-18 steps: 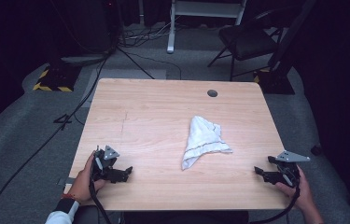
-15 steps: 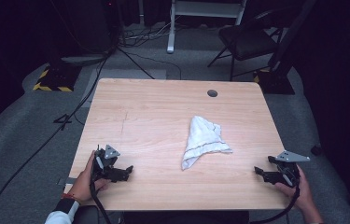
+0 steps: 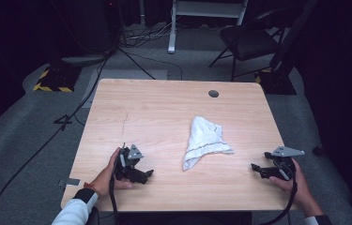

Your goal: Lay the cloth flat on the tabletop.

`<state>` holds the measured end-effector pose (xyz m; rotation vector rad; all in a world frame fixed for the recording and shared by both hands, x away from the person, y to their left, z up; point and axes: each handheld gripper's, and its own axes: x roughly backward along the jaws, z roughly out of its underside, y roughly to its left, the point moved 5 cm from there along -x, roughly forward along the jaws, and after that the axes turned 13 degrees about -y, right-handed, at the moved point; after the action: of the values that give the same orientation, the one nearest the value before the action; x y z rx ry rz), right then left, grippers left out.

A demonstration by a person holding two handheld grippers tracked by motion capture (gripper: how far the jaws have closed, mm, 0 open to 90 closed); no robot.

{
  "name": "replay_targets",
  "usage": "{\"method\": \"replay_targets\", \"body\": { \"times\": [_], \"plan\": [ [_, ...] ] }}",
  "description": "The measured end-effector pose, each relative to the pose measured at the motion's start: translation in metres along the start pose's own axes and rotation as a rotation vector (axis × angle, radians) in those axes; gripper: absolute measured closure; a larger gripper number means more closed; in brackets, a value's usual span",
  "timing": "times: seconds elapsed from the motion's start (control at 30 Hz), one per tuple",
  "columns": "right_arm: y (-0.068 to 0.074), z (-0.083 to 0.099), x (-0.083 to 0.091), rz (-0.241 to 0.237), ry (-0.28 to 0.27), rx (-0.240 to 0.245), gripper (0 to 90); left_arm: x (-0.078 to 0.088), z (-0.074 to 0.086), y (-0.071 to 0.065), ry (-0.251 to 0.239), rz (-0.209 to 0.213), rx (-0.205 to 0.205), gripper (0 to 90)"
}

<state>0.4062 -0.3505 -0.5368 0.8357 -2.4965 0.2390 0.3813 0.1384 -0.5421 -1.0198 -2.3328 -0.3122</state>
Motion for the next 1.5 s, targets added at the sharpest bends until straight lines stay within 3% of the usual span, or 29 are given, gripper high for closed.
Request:
{"method": "replay_targets", "body": {
  "times": [0.07,0.23,0.3,0.37,0.47,0.57,0.7,0.87,1.03,1.07,1.1,1.23,1.4,1.5],
  "plan": [
    [0.0,-0.006,-0.008,-0.023,0.018,0.014,15.7,-0.011,-0.008,-0.008,-0.001,0.05,-0.032,0.1],
    [0.004,-0.016,-0.024,-0.069,0.04,0.044,15.6,-0.028,-0.02,-0.019,-0.002,0.054,-0.034,0.1],
    [0.011,-0.022,-0.033,-0.091,0.046,0.055,16.2,-0.037,-0.027,-0.025,0.0,0.066,-0.046,0.1],
    [0.027,-0.034,-0.05,-0.126,0.057,0.07,19.8,-0.05,-0.036,-0.034,0.001,0.101,-0.069,0.0],
    [0.042,-0.043,-0.063,-0.15,0.045,0.086,26.1,-0.059,-0.042,-0.038,0.001,0.103,-0.07,0.0],
    [0.046,-0.047,-0.069,-0.153,0.04,0.09,36.8,-0.072,-0.052,-0.045,0.0,0.105,-0.073,0.0],
    [0.048,-0.052,-0.076,-0.164,0.003,0.087,58.9,-0.085,-0.061,-0.055,0.002,0.126,-0.084,0.3],
    [0.049,-0.052,-0.077,-0.176,-0.011,0.092,70.3,-0.095,-0.069,-0.068,-0.009,0.163,-0.11,3.0],
    [0.051,-0.054,-0.075,-0.169,-0.019,0.133,83.7,-0.097,-0.074,-0.076,-0.05,0.195,-0.119,25.9],
    [0.051,-0.054,-0.075,-0.169,-0.019,0.133,83.7,-0.098,-0.076,-0.077,-0.063,0.202,-0.117,25.9],
    [0.051,-0.058,-0.071,-0.164,-0.04,0.151,85.3,-0.099,-0.078,-0.075,-0.08,0.21,-0.094,43.0],
    [0.053,-0.066,-0.062,-0.151,-0.093,0.174,86.3,-0.097,-0.08,-0.07,-0.089,0.205,-0.102,64.2],
    [0.054,-0.075,-0.054,-0.149,-0.138,0.178,86.6,-0.085,-0.087,-0.059,-0.112,0.182,-0.125,72.0],
    [0.055,-0.083,-0.047,-0.154,-0.176,0.176,86.8,-0.074,-0.094,-0.048,-0.15,0.159,-0.11,74.3]
  ]
}}
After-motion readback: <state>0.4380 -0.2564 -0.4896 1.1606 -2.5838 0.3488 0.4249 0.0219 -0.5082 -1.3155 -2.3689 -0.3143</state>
